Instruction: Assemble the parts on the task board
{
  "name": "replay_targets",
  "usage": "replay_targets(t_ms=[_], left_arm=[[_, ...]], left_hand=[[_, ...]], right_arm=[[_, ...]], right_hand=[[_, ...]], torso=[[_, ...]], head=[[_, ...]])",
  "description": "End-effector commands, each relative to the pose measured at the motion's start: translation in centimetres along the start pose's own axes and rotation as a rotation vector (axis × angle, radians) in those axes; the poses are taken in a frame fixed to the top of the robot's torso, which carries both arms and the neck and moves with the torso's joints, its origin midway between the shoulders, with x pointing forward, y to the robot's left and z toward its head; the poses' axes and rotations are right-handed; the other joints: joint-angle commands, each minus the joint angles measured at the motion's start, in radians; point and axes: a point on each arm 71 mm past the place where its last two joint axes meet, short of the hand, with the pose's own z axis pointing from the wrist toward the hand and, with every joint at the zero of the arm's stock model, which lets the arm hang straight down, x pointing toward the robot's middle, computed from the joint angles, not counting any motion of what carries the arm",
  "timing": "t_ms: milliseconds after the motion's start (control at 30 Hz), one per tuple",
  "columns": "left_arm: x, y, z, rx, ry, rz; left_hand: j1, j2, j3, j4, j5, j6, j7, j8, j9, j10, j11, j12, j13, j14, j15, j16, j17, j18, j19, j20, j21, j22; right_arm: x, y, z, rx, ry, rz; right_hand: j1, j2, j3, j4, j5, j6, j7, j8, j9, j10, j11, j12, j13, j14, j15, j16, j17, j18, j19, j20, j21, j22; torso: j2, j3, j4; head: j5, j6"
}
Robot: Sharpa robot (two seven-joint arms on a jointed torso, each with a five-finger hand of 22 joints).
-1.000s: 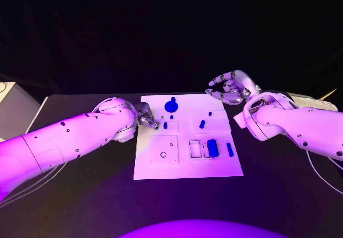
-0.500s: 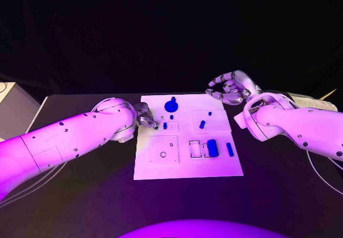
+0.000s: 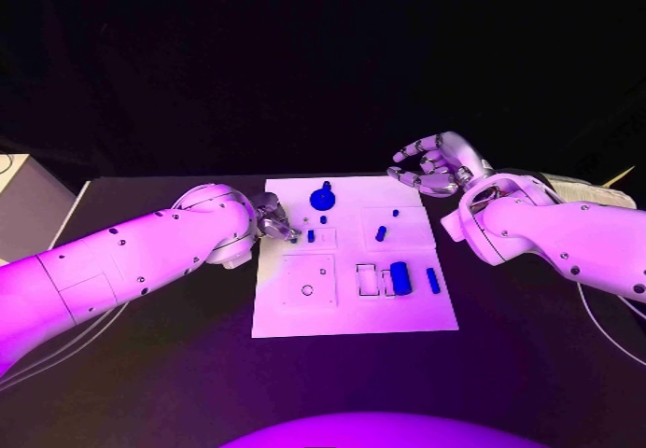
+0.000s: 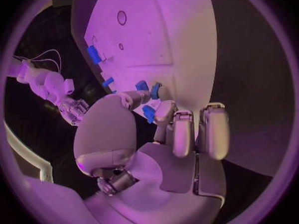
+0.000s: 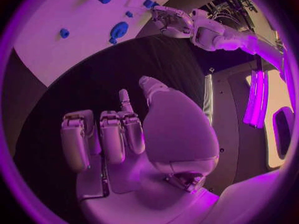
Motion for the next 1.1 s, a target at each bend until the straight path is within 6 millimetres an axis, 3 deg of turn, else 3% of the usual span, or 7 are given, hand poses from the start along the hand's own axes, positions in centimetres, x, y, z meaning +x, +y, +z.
replay_targets(t_ms=[33,267,1100], left_arm=[[0.03,-0.05,-0.05,0.001,0.006,-0.026],[-0.13,0.19,-0.16,-0.004,-0.002,-0.036],[-0.62,0.22,-0.27,0.010,-0.014,-0.094]], left_hand=[[-0.015,0.000,-0.008,0.001,0.004,0.005,0.002,-0.004,-0.002,-0.005,0.001,-0.005,0.001,0.106,0.004,0.003,0.263,-0.016,-0.004,0.001,-0.005,0.038],[-0.040,0.015,-0.012,0.002,0.006,0.009,0.002,-0.007,-0.005,-0.004,0.001,-0.005,0.000,0.106,0.004,0.003,0.263,-0.016,-0.003,0.002,-0.004,0.040],[-0.052,0.013,-0.022,0.000,0.005,0.003,0.004,-0.010,-0.006,-0.016,0.003,-0.017,-0.017,0.106,0.005,0.003,0.263,-0.012,-0.013,0.002,-0.013,0.023]], right_arm=[[0.08,0.11,-0.03,-0.015,0.008,-0.007],[0.09,0.17,-0.04,-0.023,0.008,-0.016],[0.09,0.19,-0.08,-0.027,0.008,-0.019]], right_hand=[[-0.008,0.001,0.003,0.003,0.006,-0.006,0.000,0.004,-0.001,0.104,0.000,0.002,0.263,0.099,-0.001,-0.003,0.240,-0.008,0.095,-0.001,-0.005,0.248],[-0.009,0.000,0.004,0.002,0.007,-0.006,0.000,0.004,-0.001,0.104,-0.001,0.002,0.263,0.099,-0.001,-0.003,0.240,-0.008,0.095,-0.001,-0.005,0.249],[-0.009,0.000,0.004,0.002,0.007,-0.006,0.000,0.004,-0.001,0.104,-0.001,0.002,0.263,0.099,-0.001,-0.003,0.240,-0.008,0.095,-0.001,-0.005,0.249]], torso=[[0.000,0.0002,0.0002],[-0.001,0.0001,0.0005],[0.001,0.0003,-0.0025]], head=[[0.001,0.000],[0.002,0.000],[0.006,0.007]])
